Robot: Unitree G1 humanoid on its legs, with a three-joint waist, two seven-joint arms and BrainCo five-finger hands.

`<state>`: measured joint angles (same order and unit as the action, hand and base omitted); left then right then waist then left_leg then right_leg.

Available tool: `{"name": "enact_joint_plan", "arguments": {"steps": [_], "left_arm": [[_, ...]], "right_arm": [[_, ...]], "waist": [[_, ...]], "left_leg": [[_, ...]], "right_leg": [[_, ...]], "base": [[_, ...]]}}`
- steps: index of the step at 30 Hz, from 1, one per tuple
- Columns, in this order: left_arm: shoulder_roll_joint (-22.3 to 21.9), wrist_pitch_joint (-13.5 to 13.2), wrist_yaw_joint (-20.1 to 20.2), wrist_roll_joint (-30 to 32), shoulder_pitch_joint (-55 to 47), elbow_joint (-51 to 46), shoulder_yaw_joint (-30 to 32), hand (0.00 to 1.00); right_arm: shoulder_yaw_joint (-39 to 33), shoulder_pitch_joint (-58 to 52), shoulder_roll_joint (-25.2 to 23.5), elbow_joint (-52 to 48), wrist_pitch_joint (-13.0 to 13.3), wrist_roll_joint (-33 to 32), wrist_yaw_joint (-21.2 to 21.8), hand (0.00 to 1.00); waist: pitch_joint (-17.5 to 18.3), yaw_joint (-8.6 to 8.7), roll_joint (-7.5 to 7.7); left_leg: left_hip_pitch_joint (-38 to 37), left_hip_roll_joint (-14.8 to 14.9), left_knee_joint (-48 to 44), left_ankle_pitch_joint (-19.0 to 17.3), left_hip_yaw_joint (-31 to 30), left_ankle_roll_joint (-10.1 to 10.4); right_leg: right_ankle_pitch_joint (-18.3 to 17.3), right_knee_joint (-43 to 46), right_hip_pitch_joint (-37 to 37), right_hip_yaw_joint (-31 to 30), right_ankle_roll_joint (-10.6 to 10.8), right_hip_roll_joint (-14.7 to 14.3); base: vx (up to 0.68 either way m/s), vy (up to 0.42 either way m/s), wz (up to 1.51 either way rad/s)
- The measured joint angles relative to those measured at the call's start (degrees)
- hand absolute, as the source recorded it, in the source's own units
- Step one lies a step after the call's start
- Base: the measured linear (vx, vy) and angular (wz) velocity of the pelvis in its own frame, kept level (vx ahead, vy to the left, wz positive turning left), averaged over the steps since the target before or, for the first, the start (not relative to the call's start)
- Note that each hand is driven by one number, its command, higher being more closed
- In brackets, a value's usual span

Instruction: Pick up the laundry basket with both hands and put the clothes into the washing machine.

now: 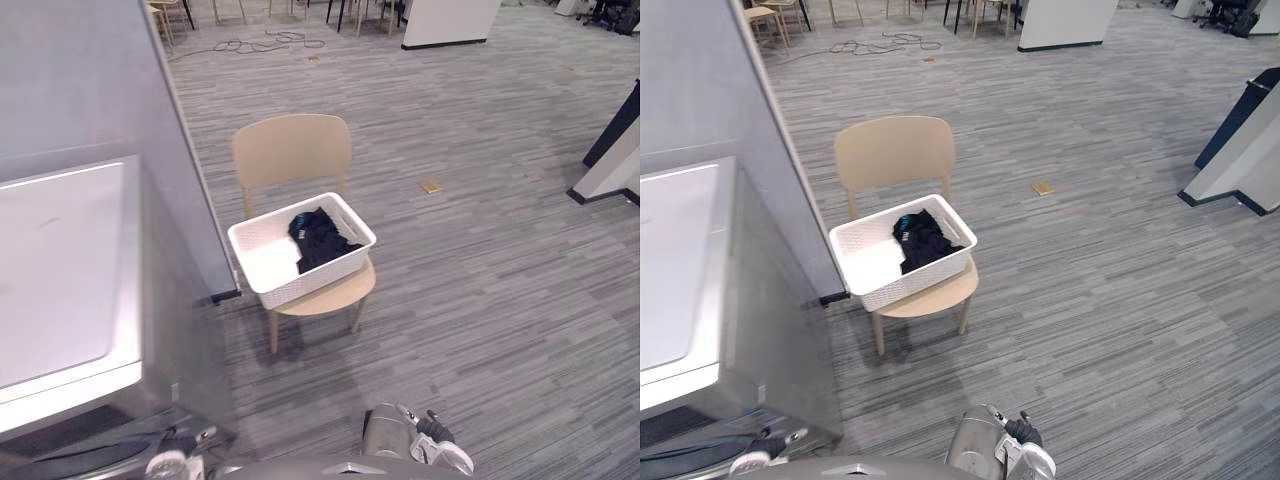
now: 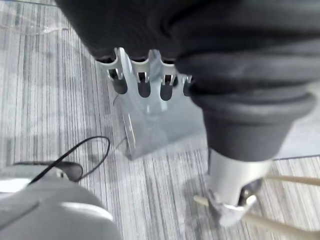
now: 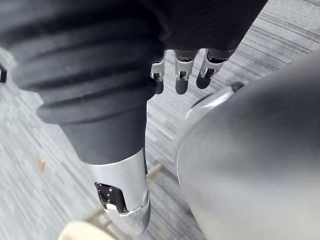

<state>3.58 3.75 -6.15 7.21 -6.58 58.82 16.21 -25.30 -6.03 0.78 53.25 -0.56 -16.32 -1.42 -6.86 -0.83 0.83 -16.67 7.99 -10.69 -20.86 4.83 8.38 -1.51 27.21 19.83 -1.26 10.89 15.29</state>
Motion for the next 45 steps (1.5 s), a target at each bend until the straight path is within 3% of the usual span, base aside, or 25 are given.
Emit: {"name": "enact_joint_plan", "arguments": {"steps": [1,2,4,5,6,8,10,13,14,15,16,17,19,22,25,26,29,31,33,35,39,40,41,44,45], "left_arm": [[-1.77,-0.09,0.90,1.16,0.20,0.59,0.25,0.00],[-3.16,-0.52,1.54,1.97,0.19,0.47,1.29,0.00],[-3.17,-0.62,1.50,1.86,0.40,0.38,2.03,0.00],[-3.94,-0.64,1.51,1.59,1.26,-0.03,2.85,0.00],[-5.19,-0.85,1.49,0.59,1.77,-0.95,2.76,0.00],[-6.10,-1.69,1.60,-0.47,1.98,-2.27,1.04,0.00],[-5.47,-1.80,1.62,-0.55,2.32,-3.29,-0.19,0.00],[-5.34,-1.82,1.61,-0.84,2.62,-3.99,-0.65,0.00],[-5.32,-1.80,1.62,-0.85,2.58,-3.57,-1.02,0.00],[-5.34,-1.81,1.62,-0.91,2.64,-3.19,-1.28,0.00],[-5.21,-1.77,1.60,-0.96,3.22,-1.72,-1.66,0.00],[-4.63,-1.59,1.81,-1.42,4.10,-0.67,-1.67,0.00],[-4.33,-1.50,2.72,-1.36,4.62,-0.68,-1.23,0.00],[-3.71,-1.43,2.75,-1.33,5.11,1.15,-1.45,0.00],[-3.62,-1.40,2.75,-1.37,5.19,2.69,-1.95,0.00],[-3.39,-1.39,2.79,-1.38,5.09,3.18,-3.49,0.00],[-1.91,-1.27,2.85,-1.36,5.69,3.17,-5.66,0.00],[-1.17,-1.23,2.86,-1.31,6.06,3.04,-5.65,0.00],[-1.01,-1.18,2.83,-1.17,6.70,3.04,-5.59,0.00],[-1.20,-1.23,2.71,-0.31,6.76,3.01,-4.99,0.00],[-0.96,-1.32,2.80,-0.11,6.35,2.78,-3.79,0.00],[-0.36,-1.36,2.79,-0.11,5.89,2.63,-2.62,0.00],[-0.66,-1.32,2.75,-0.08,5.55,3.32,-2.03,0.00],[-3.44,-1.37,2.89,0.37,5.44,4.81,-1.13,0.00],[-3.74,-1.39,2.88,0.38,5.36,4.80,-1.17,0.00]], "right_arm": [[-0.18,0.37,1.72,0.37,-0.39,0.00,0.07,0.00],[-0.24,0.57,2.54,1.86,-0.60,0.11,-0.01,0.00],[-0.23,0.49,2.88,2.36,-0.88,0.04,-0.02,0.00],[-0.07,0.04,3.20,2.57,-0.93,-0.02,-0.06,0.00],[0.37,-0.48,3.55,3.17,-0.90,-0.04,-0.06,0.00],[0.98,-0.41,3.93,5.33,-1.10,-0.06,-0.06,0.00],[1.99,-0.63,3.91,6.67,-1.38,-0.08,-0.14,0.00],[1.43,0.27,4.18,6.19,-2.08,-0.19,-0.41,0.00],[0.06,1.39,4.50,6.22,-1.97,-0.30,-0.42,0.00],[-0.79,1.97,4.57,6.20,-1.87,-0.30,-0.44,0.00],[-2.06,3.45,4.69,6.05,-1.45,-1.58,-0.44,0.00],[-3.08,4.36,4.20,6.07,-1.14,-2.15,-0.49,0.00],[-3.01,6.32,2.89,5.34,-0.67,-3.88,-0.54,0.00],[-2.89,6.12,0.67,4.01,-0.35,-4.34,-0.59,0.00],[-2.90,4.15,-0.08,3.82,-0.38,-4.80,-0.38,0.00],[-3.09,2.91,0.10,3.36,-0.25,-4.83,-0.29,0.00],[-3.06,0.56,-0.38,2.65,0.24,-4.70,-0.06,0.00],[-3.83,-0.45,-1.34,2.37,-0.21,-4.78,0.02,0.00],[-6.63,-2.12,-1.47,3.73,-0.71,-4.12,-0.07,0.00],[-7.24,-3.02,-2.14,4.03,-0.90,-4.20,-0.13,0.00],[-8.27,-3.75,-3.08,5.93,-1.16,-4.13,-0.27,0.00],[-8.69,-3.87,-3.73,6.74,-1.40,-4.07,-0.28,0.00],[-9.03,-3.36,-3.50,6.89,-1.67,-4.06,-0.18,0.00],[-8.15,-2.39,-0.99,2.22,-1.77,-4.77,-0.44,0.00],[-6.83,-2.54,-0.97,-1.28,-1.84,-5.43,-0.56,0.00]], "waist": [[0.97,0.31,-3.31],[1.63,-0.07,-3.67],[2.31,1.45,-4.30],[2.56,1.82,-4.57],[2.46,1.55,-4.78],[2.47,0.60,-4.31],[2.26,0.68,-3.07],[2.02,0.12,-2.51],[2.05,-0.42,-2.60],[1.97,-0.61,-2.87],[1.80,-0.59,-3.70],[1.54,-0.56,-3.00],[0.84,-1.48,-1.85],[0.56,-0.80,-1.31],[0.42,0.03,-1.44],[0.53,0.72,-1.87],[0.31,1.23,-1.54],[-0.34,1.40,0.24],[-0.89,1.14,1.20],[-0.87,0.82,1.11],[0.10,0.80,2.80],[1.18,0.63,4.52],[1.73,0.69,4.11],[2.93,1.03,-0.76],[3.06,1.16,-1.12]], "left_leg": [[-0.46,3.90,-1.03,0.84,-1.58,-0.48],[0.99,5.70,-4.85,4.11,-2.56,-3.68],[5.88,7.56,-12.59,9.39,-6.23,-6.08],[9.92,8.88,-19.66,15.94,-7.43,-7.87],[14.43,10.15,-28.41,18.04,-7.28,-7.23],[19.50,10.98,-39.25,16.79,-4.65,-5.87],[23.06,10.68,-41.13,15.68,-0.04,-6.27],[25.50,7.46,-30.57,12.03,9.22,-4.56],[24.15,4.09,-20.44,12.25,12.01,-4.22],[23.57,2.74,-14.89,13.64,13.85,-4.62],[22.92,1.33,-6.14,19.22,18.95,-7.31],[21.71,0.05,-3.69,20.28,20.08,-8.58],[19.70,-3.14,1.26,22.06,19.59,-9.27],[15.60,-8.13,9.01,23.61,17.42,-9.28],[11.40,-11.06,14.98,23.65,15.12,-8.63],[10.33,-11.57,15.49,23.48,13.83,-8.53],[9.30,-11.61,15.45,22.50,11.49,-7.76],[8.49,-11.18,15.07,22.34,9.88,-7.53],[8.65,-9.96,12.68,21.15,7.89,-6.18],[9.10,-8.65,11.20,19.99,7.11,-5.00],[9.70,-7.32,9.61,18.66,5.63,-3.24],[9.58,-7.77,9.66,18.82,5.38,-2.49],[9.23,-6.43,9.72,18.84,4.80,-1.88],[8.57,-1.21,13.09,21.52,4.34,0.01],[8.52,-0.56,13.50,21.83,4.26,0.28]], "right_leg": [[-4.23,3.53,0.47,2.54,-1.35,-3.54],[-6.34,5.39,0.78,3.07,-3.90,-5.49],[-8.24,5.31,-1.18,5.55,-5.38,-6.72],[-9.50,3.85,-3.57,7.28,-6.44,-7.93],[-9.33,0.84,-6.62,8.47,-7.86,-9.24],[-7.66,-5.24,-12.37,10.84,-10.09,-10.84],[-6.87,-10.53,-18.21,13.73,-10.88,-11.27],[-6.20,-16.71,-25.27,19.88,-10.57,-10.83],[-6.16,-17.65,-26.21,21.75,-10.44,-10.25],[-6.10,-18.00,-26.75,22.69,-10.24,-10.25],[-6.38,-18.53,-27.59,24.56,-9.49,-10.75],[-6.65,-18.54,-28.07,25.54,-8.97,-9.97],[-6.79,-18.74,-28.34,25.84,-7.93,-8.29],[-8.63,-15.67,-29.33,27.43,-5.92,-4.68],[-10.43,-6.13,-28.23,27.22,-5.63,-1.26],[-9.86,2.23,-25.65,25.43,-6.19,0.56],[-4.65,22.34,-15.12,14.89,-6.33,2.00],[-7.50,27.75,-11.47,10.96,-5.04,0.92],[-11.43,20.98,-11.87,11.00,-4.86,2.00],[-11.75,11.21,-12.45,10.58,-4.97,2.35],[-5.79,-7.57,-16.24,8.66,-4.21,0.91],[-1.62,-11.69,-18.11,10.02,-3.15,0.93],[-2.07,-13.52,-19.84,11.80,-1.85,0.11],[-0.75,-19.62,-22.82,15.02,-3.97,-5.82],[-0.65,-20.20,-23.11,15.45,-4.16,-6.51]], "base": [[0.35,-0.560,-0.15],[0.34,-0.555,-0.20],[0.36,-0.581,0.19],[0.43,-0.654,0.50],[0.35,-0.476,0.28],[0.29,-0.340,0.18],[0.27,-0.259,0.60],[0.24,-0.163,1.01],[0.13,-0.007,0.63],[0.22,0.013,0.78],[0.19,0.038,0.80],[0.18,0.048,0.76],[0.12,0.062,0.37],[0.08,0.113,0.40],[0.03,0.127,0.48],[0.09,0.114,0.58],[0.12,0.040,0.43],[0.17,-0.077,0.49],[0.12,-0.094,0.44],[0.12,-0.157,0.17],[0.13,-0.272,0.20],[0.18,-0.399,0.12],[0.17,-0.379,0.23],[0.17,-0.292,0.16],[0.13,-0.221,0.14]]}}
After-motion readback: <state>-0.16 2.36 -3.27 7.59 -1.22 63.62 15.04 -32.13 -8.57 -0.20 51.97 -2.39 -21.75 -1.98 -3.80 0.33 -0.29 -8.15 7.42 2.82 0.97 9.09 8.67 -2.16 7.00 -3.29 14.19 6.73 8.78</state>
